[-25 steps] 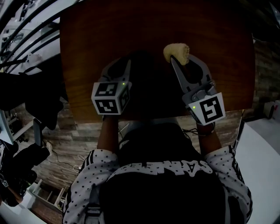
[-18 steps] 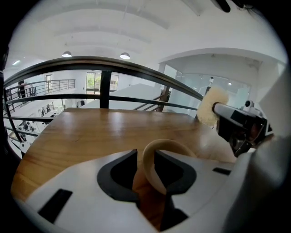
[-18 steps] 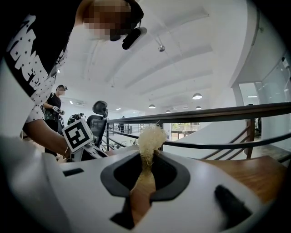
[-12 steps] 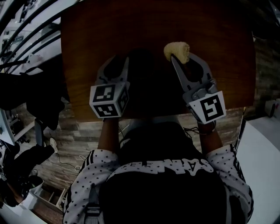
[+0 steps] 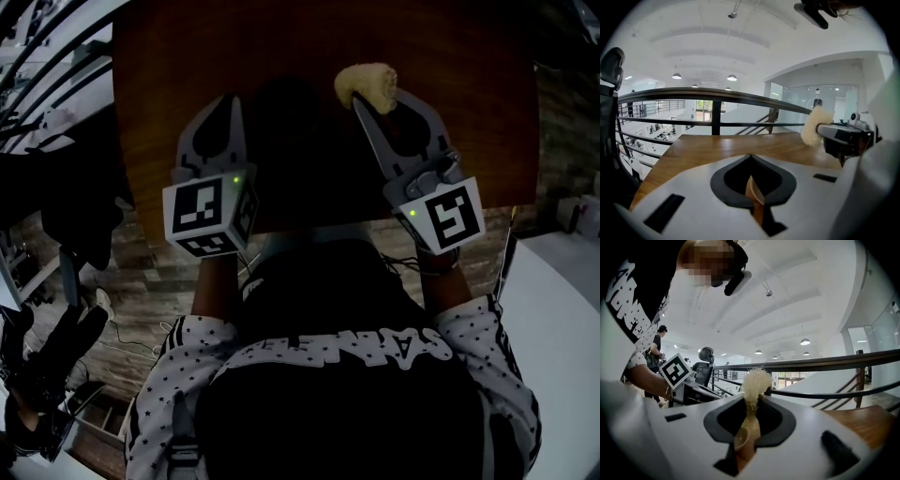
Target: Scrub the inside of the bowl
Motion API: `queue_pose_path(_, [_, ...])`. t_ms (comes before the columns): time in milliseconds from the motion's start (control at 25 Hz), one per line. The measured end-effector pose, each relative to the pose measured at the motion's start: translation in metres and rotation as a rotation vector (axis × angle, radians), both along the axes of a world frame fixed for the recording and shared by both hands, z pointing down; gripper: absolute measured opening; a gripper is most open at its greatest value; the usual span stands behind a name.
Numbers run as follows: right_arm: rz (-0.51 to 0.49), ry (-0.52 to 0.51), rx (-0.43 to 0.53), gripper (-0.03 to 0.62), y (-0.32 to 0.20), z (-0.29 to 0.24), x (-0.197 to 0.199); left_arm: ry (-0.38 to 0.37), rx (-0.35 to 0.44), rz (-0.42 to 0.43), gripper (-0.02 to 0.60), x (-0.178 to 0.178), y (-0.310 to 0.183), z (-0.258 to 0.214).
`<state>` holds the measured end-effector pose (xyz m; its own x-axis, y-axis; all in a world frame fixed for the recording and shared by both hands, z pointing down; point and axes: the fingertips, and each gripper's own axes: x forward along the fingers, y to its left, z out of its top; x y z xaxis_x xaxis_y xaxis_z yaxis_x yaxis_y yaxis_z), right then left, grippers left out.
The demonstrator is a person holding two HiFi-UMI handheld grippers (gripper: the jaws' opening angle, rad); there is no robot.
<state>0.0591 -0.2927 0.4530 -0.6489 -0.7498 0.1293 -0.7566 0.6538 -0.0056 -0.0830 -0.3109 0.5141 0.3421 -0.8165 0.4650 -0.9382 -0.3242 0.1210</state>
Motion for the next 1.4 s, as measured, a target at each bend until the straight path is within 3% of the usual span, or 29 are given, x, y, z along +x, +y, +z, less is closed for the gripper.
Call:
queue_pose_path(200, [-0.004,0.009,0.018,0.061,0.004,-0.012,0.003,0.019,0.026,0.084,0.015,0.012,0.011,-0.022])
queue_pose_path(800, [-0.002,-0.050,0.092,0.061,0.021,-0.066,0.001,0.043,0.117,0.171,0.015,0.023,0.031,-0.093])
queue_pose_path(1400, [0.036,-0.036,0.161,0.061,0.092,-0.125,0.001,0.079,0.205,0.241,0.015,0.024,0.113,-0.150])
